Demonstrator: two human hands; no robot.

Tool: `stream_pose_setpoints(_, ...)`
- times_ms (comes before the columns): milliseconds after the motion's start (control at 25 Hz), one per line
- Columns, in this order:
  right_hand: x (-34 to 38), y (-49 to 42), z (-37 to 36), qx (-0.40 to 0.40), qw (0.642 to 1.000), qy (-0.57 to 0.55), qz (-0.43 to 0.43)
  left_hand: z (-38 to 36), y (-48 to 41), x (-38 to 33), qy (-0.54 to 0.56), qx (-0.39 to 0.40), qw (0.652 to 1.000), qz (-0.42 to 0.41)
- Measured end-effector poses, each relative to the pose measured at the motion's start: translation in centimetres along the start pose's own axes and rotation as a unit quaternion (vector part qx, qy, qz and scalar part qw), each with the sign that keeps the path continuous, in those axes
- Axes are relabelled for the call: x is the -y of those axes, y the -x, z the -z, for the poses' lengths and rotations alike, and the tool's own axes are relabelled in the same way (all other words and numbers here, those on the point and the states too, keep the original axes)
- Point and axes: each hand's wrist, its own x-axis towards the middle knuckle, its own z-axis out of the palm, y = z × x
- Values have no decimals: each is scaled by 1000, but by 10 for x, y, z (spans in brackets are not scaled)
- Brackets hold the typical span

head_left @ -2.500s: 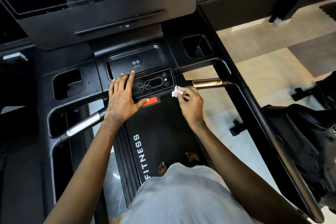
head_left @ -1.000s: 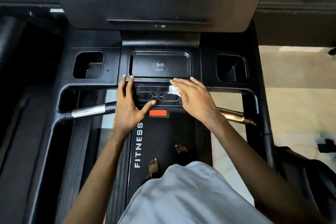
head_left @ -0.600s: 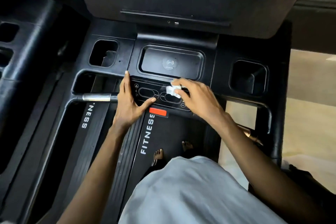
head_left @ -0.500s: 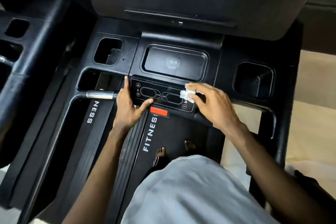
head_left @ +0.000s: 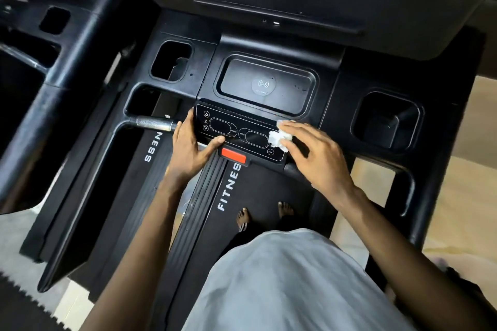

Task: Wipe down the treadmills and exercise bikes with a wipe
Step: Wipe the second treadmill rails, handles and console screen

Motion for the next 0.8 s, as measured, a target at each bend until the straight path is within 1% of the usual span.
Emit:
stream_pose_setpoints(120,-13,22,0,-61,996,39,53,2,0,-3,1,5,1000,1)
stream_pose_setpoints(200,-19,26,-2,-73,993,27,92,2,1,-5,2,6,1000,-3)
stream_pose_setpoints(240,-20,24,-2,-66,992,20,107,2,0,-5,4,6,1000,-1)
stream_pose_setpoints(320,-16,20,-5,-20,992,21,124,1,-1,-3,-1,2,1000,1)
stream_pose_setpoints(440,-6,26,-18,70,992,24,106,-1,-4,6,-18,14,1000,-10)
stream_pose_setpoints(560,4,36,-40,155,983,42,92,0,-6,14,-36,14,999,-16)
stream_pose_setpoints(640,9,31,-46,164,982,42,82,0,-4,15,-48,10,998,-26)
stream_pose_setpoints(720,11,22,-42,140,987,35,65,2,-4,18,-54,9,998,-38)
stream_pose_setpoints(800,12,14,-35,110,992,31,60,3,-5,23,-68,18,997,-33)
